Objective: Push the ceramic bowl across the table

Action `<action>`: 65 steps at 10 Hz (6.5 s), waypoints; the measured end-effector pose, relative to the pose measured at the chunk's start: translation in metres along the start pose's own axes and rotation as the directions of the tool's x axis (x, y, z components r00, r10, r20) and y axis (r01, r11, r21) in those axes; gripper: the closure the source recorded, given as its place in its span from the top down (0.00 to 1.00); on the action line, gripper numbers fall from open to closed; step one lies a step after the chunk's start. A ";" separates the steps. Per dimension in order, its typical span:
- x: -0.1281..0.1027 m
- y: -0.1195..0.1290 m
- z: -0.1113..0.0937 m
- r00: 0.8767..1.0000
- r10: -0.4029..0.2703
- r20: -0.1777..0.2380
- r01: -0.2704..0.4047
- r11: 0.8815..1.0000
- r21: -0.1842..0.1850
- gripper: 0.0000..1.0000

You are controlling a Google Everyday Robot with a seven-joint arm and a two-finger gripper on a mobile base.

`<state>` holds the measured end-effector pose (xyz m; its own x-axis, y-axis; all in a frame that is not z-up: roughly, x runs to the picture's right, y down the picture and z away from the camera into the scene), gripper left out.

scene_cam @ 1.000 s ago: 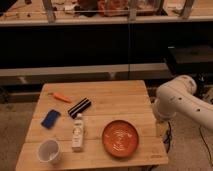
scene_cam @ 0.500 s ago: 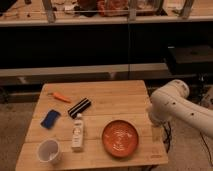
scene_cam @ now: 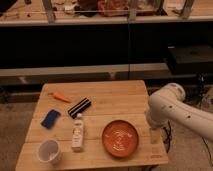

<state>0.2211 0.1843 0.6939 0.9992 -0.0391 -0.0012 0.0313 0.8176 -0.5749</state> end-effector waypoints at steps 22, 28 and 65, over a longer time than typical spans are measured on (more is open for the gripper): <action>-0.027 0.006 0.044 0.999 -0.014 0.049 0.015 1.000 -0.023 0.80; -0.031 0.003 0.051 0.997 -0.023 0.068 0.025 0.999 -0.028 0.80; -0.024 0.001 0.097 0.986 0.029 0.166 -0.005 0.990 -0.140 0.06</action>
<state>0.1991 0.2419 0.7724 0.9898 0.0800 0.1180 0.0226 0.7294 -0.6837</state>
